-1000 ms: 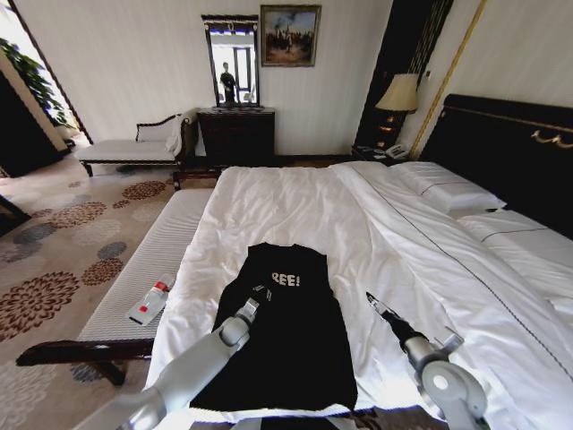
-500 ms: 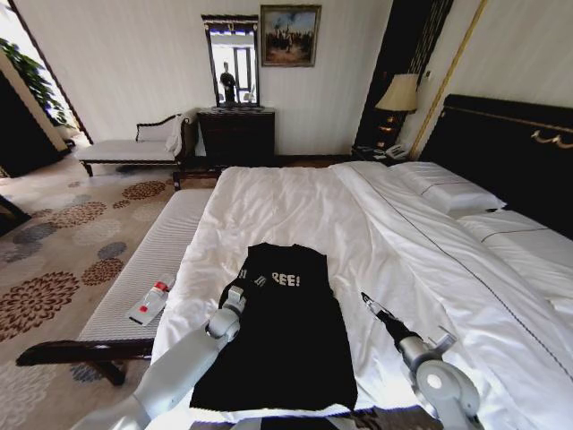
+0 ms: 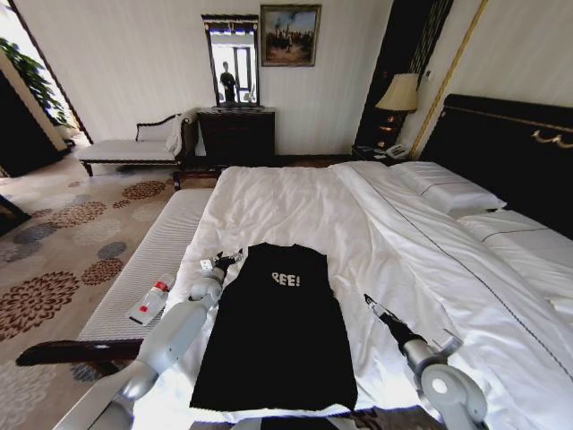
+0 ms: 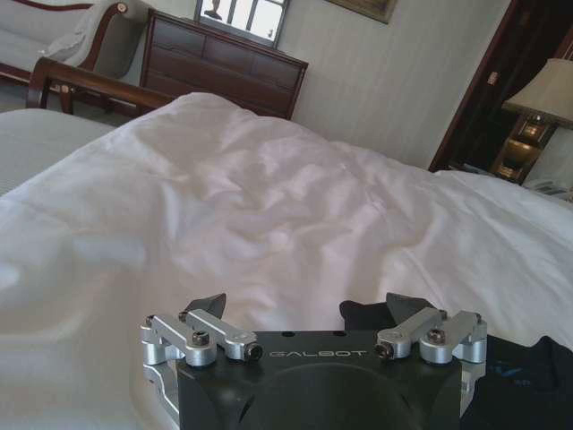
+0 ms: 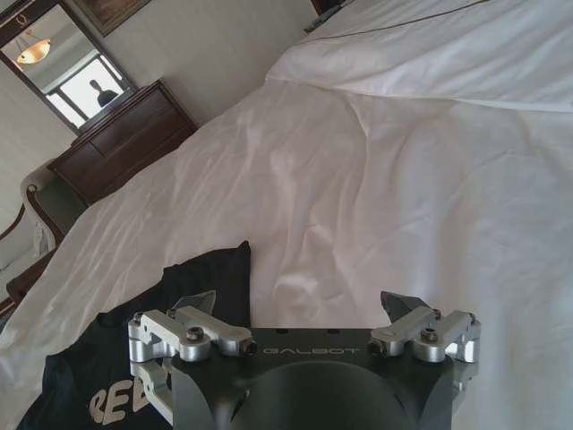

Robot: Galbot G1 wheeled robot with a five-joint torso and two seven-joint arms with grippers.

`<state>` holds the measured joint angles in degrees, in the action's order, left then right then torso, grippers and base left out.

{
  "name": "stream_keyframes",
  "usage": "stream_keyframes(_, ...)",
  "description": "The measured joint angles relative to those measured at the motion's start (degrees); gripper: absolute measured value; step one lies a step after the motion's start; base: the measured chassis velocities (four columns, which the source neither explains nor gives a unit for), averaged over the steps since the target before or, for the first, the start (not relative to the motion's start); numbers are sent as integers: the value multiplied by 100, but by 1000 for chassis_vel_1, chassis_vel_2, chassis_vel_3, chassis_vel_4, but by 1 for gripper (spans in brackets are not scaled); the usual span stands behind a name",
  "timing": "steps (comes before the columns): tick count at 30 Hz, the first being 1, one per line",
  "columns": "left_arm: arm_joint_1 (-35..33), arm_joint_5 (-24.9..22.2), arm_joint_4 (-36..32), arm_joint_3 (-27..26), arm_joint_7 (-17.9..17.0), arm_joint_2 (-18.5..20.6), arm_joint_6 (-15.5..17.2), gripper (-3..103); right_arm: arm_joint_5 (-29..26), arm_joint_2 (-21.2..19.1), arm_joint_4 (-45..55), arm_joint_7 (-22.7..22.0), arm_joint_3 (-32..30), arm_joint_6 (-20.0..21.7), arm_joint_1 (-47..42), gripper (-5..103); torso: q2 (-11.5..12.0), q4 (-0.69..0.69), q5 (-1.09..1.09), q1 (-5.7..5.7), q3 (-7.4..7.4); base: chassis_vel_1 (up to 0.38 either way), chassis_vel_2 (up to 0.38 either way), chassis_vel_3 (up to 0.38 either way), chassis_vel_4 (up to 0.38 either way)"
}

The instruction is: Fold the clothes on the bed.

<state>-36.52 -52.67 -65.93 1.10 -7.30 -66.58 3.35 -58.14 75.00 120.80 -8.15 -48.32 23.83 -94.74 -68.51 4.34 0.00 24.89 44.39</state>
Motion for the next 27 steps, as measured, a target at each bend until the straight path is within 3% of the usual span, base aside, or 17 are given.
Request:
stream_keyframes(3, 156, -49, 285, 48, 227, -120, 4, 100, -17, -37, 24, -9, -36, 0, -26, 100, 0, 0, 0, 0, 0, 0, 0, 0, 0)
stream_keyframes(6, 448, 235, 928, 158, 463, -450, -103, 100, -50, -81, 51, -30, -89, 5, -50, 100, 0, 0, 0, 0, 0, 0, 0, 0, 0)
stream_keyframes(15, 980, 545, 2210, 132, 743, -1246, -241, 100, -60, -132, 83, -46, -194, 14, -158, 100, 0, 0, 2, 0, 0, 0, 0, 0, 0)
stream_keyframes(27, 1368, 805, 3087, -52, 891, -1594, -473, 100, -69, -125, 147, -47, -282, 17, -247, 100, 0, 0, 1, 0, 0, 0, 0, 0, 0)
